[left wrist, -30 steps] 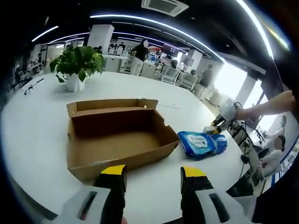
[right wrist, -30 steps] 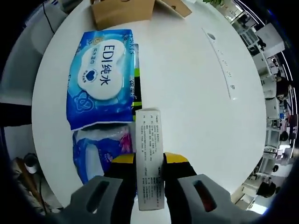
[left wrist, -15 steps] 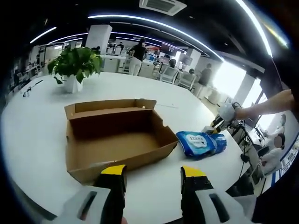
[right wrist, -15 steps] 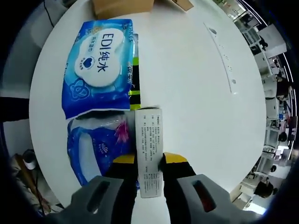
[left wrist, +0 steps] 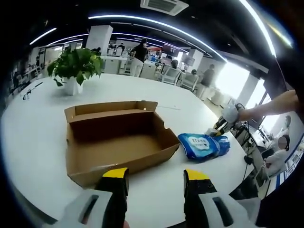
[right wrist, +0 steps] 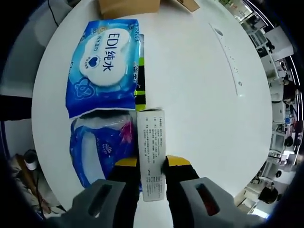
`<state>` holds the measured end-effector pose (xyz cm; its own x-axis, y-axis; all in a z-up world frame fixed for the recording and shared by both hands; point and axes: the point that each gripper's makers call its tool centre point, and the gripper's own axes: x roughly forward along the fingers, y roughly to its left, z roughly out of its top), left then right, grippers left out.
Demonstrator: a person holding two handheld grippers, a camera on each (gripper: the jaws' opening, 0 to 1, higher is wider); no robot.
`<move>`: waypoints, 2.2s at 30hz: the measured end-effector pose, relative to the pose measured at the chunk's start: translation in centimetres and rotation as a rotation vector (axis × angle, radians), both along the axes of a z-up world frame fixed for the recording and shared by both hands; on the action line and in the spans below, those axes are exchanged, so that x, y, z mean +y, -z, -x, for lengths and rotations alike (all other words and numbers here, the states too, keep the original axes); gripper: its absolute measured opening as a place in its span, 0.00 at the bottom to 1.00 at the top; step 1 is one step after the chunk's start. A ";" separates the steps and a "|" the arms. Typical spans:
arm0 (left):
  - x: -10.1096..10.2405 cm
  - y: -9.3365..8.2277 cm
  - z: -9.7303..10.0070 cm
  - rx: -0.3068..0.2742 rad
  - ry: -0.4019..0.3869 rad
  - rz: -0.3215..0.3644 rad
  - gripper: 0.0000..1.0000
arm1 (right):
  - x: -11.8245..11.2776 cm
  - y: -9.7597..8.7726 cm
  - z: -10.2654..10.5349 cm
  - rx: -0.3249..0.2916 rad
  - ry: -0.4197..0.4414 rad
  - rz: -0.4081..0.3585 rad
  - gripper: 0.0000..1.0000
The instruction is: Operate the shoe box by opening the lid, removing the specified soft item, and placing it in the target area until the item is outside and the box remains undamaged.
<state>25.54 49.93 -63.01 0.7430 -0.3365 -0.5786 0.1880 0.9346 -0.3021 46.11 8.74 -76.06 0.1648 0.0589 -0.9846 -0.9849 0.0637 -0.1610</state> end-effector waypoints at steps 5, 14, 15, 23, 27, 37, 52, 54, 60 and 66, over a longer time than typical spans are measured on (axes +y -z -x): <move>0.0 0.1 0.0 0.003 0.008 -0.001 0.47 | -0.1 -0.4 -0.4 -0.015 0.030 -0.003 0.19; -0.3 -0.1 -0.3 -0.008 0.027 0.005 0.47 | -0.5 -1.8 -0.2 -0.038 0.063 -0.020 0.17; -0.3 -0.1 -0.3 -0.009 0.031 0.006 0.47 | -0.6 -2.0 -0.1 -0.040 0.066 -0.018 0.17; -0.1 -0.2 -0.2 -0.017 0.042 0.016 0.47 | -1.3 -3.2 0.1 -0.073 0.091 -0.013 0.17; -0.1 -0.4 -0.1 -0.023 0.051 0.019 0.47 | -1.6 -3.8 0.3 -0.086 0.107 -0.011 0.17; 0.2 -0.8 0.3 -0.035 0.075 0.026 0.46 | -1.9 -5.0 1.2 -0.108 0.151 -0.012 0.17; 2.2 -1.2 0.3 -0.051 0.112 0.026 0.46 | -0.2 -6.8 3.7 -0.121 0.350 -0.132 0.17; 2.4 -1.2 0.2 -0.053 0.116 0.028 0.46 | 0.0 -6.9 4.3 -0.119 0.380 -0.150 0.17; 2.5 -1.2 0.4 -0.053 0.134 0.034 0.46 | 1.8 -7.6 5.6 -0.107 0.550 -0.288 0.18; 2.7 -1.3 0.3 -0.056 0.149 0.050 0.46 | 4.0 -8.7 5.7 -0.097 0.717 -0.471 0.21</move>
